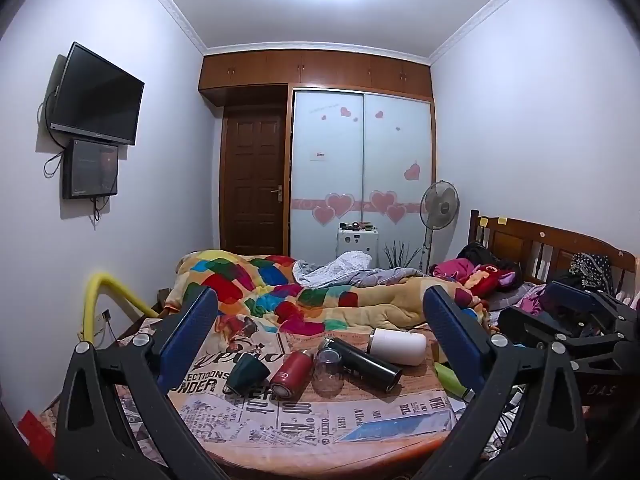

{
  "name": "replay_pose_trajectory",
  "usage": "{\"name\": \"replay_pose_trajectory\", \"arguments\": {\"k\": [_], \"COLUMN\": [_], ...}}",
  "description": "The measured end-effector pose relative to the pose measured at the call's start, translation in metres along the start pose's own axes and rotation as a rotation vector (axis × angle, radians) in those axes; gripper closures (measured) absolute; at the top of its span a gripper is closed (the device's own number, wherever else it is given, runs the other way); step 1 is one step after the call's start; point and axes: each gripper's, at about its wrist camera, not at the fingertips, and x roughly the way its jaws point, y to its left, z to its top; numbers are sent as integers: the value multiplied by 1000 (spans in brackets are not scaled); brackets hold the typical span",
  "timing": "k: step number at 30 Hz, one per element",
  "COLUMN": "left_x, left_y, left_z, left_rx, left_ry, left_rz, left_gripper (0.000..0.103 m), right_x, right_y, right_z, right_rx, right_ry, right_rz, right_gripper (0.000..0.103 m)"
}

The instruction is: Flip cup upright

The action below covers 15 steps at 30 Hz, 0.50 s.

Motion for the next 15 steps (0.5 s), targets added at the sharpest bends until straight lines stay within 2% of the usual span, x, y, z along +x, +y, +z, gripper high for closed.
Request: {"name": "replay_pose_trajectory", "arguments": {"k": [9, 15], "left_x": [1, 3], "left_y": [-12, -4], "left_z": [-1, -2], "left_rx": [13, -4], "left_ry": [3, 13], "left_rz": [5, -5], "left_gripper": [0, 0], "right_x": [-1, -4], "right_y": [1, 1], "right_z": [1, 3], "right_rx": [1, 2], "right_ry": [-1, -9], "right_rz": [-1, 1], "right_gripper": [0, 0]}}
